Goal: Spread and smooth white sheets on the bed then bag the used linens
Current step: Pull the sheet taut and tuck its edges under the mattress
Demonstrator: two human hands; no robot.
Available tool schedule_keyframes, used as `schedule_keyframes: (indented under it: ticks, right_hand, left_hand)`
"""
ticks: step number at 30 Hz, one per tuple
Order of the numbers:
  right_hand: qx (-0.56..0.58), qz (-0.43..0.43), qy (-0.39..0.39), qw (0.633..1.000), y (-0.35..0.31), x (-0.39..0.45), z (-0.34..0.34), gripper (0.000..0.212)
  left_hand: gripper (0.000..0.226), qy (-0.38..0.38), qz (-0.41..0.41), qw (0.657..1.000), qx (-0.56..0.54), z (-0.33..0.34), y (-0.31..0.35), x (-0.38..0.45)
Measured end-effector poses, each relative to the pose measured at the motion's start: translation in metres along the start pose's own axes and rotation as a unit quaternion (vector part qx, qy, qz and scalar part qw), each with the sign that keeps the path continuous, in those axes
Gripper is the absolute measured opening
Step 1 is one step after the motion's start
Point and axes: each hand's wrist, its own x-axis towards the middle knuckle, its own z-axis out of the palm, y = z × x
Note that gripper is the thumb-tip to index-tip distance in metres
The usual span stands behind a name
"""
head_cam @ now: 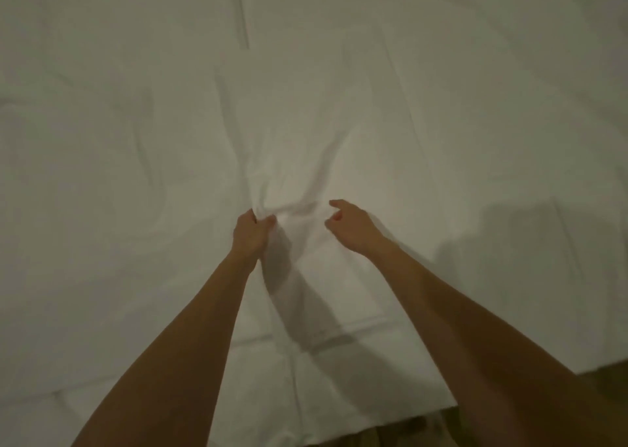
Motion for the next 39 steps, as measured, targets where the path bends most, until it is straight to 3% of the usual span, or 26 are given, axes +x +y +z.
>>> schedule_keyframes:
  ticks: [4,6,9,12,16,21,22,24,26,30,33,36,39]
  right_hand:
    - [0.0,0.056,0.075,0.996,0.039,-0.007,-0.031,0.035]
    - [-0.01,0.077,0.088,0.993,0.056,-0.011,-0.037,0.026]
    - [-0.022,0.093,0.066,0.993,0.07,-0.012,-0.036,0.004]
    - [-0.027,0.092,0.046,0.994,0.066,-0.008,-0.031,0.006]
    - [-0.106,0.024,0.071,0.992,0.043,0.007,-0.026,0.01]
    - [-0.143,-0.084,0.106,0.98,0.0,0.043,-0.027,0.027]
    - [-0.155,-0.116,0.128,0.973,-0.009,0.054,-0.027,0.028]
    - [-0.169,-0.169,0.172,0.956,-0.029,0.077,-0.027,0.031]
    - [-0.2,-0.204,0.197,0.938,-0.05,0.098,-0.03,0.037]
    - [-0.347,-0.224,0.145,0.899,-0.075,0.138,-0.032,0.052]
    - [-0.437,-0.216,0.117,0.865,-0.077,0.162,-0.029,0.058]
    - [-0.453,-0.215,0.125,0.856,-0.081,0.177,-0.027,0.061]
    - [-0.443,-0.225,0.152,0.855,-0.092,0.195,-0.033,0.063]
  left_hand:
    - [0.025,0.065,0.078,0.995,0.002,-0.011,-0.002,0.008]
    - [0.019,0.065,0.032,0.997,-0.013,-0.016,-0.018,0.008]
    - [0.021,-0.006,-0.066,0.998,-0.004,-0.016,-0.039,-0.006]
    - [0.022,-0.013,-0.086,0.995,-0.052,-0.017,-0.032,0.0]
    - [0.031,0.008,-0.087,0.983,-0.161,-0.026,-0.001,0.029]
    - [0.069,-0.082,-0.121,0.965,-0.218,-0.035,0.039,0.073]
    - [0.072,-0.078,-0.131,0.964,-0.22,-0.037,0.042,0.082]
    - [0.056,-0.05,-0.134,0.958,-0.249,-0.036,0.051,0.095]
    - [0.035,-0.046,-0.123,0.957,-0.26,-0.034,0.065,0.108]
    - [0.037,-0.014,-0.07,0.975,-0.211,-0.034,0.092,0.14]
    - [0.021,0.038,-0.008,0.984,-0.175,-0.029,0.112,0.159]
    - [0.006,0.075,0.062,0.986,-0.134,-0.034,0.129,0.179]
    - [0.017,0.055,0.09,0.988,-0.109,-0.045,0.139,0.197]
